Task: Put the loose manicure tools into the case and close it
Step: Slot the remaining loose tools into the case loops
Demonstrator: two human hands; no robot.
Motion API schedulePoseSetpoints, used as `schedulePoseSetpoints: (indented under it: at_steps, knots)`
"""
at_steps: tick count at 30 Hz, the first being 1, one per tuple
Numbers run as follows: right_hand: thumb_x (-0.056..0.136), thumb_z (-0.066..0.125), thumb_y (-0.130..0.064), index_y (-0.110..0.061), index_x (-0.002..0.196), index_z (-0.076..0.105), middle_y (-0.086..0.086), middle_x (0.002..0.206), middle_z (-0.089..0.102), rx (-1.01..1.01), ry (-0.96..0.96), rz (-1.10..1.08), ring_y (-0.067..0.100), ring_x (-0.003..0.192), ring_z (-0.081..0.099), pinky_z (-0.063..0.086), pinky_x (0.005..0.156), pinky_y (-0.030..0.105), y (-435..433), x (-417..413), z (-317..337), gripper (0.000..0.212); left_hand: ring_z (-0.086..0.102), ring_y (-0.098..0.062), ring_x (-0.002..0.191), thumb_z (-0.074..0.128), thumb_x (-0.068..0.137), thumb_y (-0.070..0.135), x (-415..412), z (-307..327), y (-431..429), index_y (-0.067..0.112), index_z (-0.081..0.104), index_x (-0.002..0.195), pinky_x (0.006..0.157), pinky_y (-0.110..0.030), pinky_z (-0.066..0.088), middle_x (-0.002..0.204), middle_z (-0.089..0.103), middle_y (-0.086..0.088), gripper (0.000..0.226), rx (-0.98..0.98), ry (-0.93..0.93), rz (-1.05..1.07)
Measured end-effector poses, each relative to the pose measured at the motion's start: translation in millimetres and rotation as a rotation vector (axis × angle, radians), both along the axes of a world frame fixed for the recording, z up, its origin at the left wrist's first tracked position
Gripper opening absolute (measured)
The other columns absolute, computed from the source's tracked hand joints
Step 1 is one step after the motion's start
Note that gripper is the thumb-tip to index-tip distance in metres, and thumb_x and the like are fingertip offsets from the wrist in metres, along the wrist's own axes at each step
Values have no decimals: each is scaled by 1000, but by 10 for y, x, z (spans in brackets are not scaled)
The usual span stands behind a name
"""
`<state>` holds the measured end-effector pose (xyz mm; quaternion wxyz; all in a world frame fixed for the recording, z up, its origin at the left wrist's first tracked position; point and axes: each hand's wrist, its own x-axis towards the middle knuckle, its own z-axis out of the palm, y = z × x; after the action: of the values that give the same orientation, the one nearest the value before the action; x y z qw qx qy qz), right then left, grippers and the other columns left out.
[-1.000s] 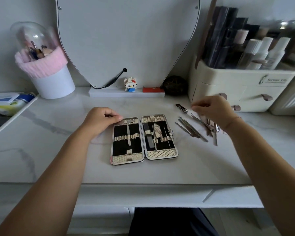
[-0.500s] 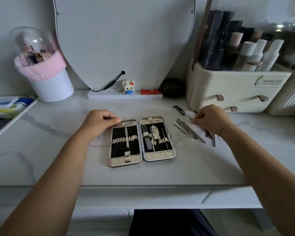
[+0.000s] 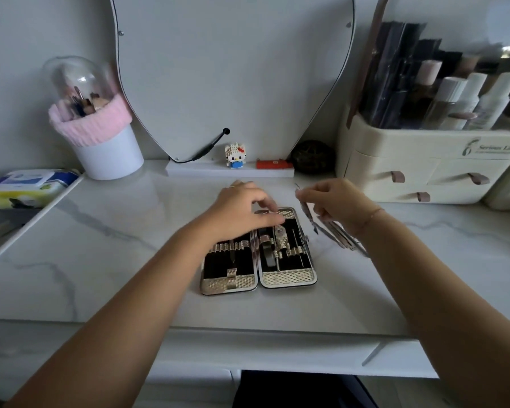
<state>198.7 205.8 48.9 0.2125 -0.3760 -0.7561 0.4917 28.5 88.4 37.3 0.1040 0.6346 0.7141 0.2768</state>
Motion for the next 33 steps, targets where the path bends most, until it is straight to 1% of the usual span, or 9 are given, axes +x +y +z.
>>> schedulePoseSetpoints:
  at_steps: [4,8,13,17,20,23,25,28,33]
  knots:
    - [85,65,-24,-3,87,70,3,52,49,-13,42,-14,5,37,39,36,40,17,-41,-90,-49,22,39,-15,113,68,66,64,156,-56,137,35,63,105,100,-40,32,111,52,5,48,-127,146,40]
    - [86,63,-26,3,87,68,3,51,54,49,-9,-15,7,36,46,40,40,18,-41,-130,-176,29,35,-15,118,71,64,64,177,-184,139,32,59,111,100,-35,28,114,47,6,58,-113,118,79]
    - [88,60,-20,2,87,64,5,53,57,106,-7,-13,2,31,49,40,36,14,-39,-166,-204,22,33,-10,112,74,62,60,165,-229,98,30,62,104,98,-32,28,108,45,10,53,-77,33,70]
    - [87,58,-21,1,86,63,12,68,67,149,-20,-33,12,42,54,46,46,24,-12,-186,-247,23,35,-9,108,75,64,55,159,-251,94,27,63,88,99,-34,31,102,46,12,39,-50,-4,48]
    - [86,57,-23,-8,72,56,1,57,56,240,-82,-67,13,45,49,41,48,22,25,-180,-256,20,40,-11,109,73,69,49,126,-262,89,35,61,76,100,-35,33,102,51,11,19,-28,-93,12]
    - [84,57,-22,-12,70,52,0,59,53,300,-78,-73,17,52,48,42,57,28,38,-201,-266,18,46,-11,107,72,72,43,105,-224,67,32,66,75,91,-25,34,100,55,9,13,-34,-232,-10]
    - [84,59,-22,-12,72,54,-3,59,54,306,-55,-59,12,52,47,40,55,23,26,-213,-267,16,52,-8,102,74,73,38,98,-198,59,21,70,77,86,-19,36,96,58,9,18,-31,-324,-1]
    - [84,61,-21,-9,74,59,-2,53,56,241,-9,-32,6,41,45,39,50,21,-14,-236,-244,16,58,-6,92,76,71,35,94,-188,62,15,72,75,84,-19,42,94,61,6,21,-6,-445,14]
    - [85,61,-16,-8,71,58,3,52,60,56,37,9,7,32,43,37,39,20,-95,-275,-124,16,59,1,84,79,69,30,109,-190,64,18,69,68,74,-5,42,92,62,8,15,14,-517,44]
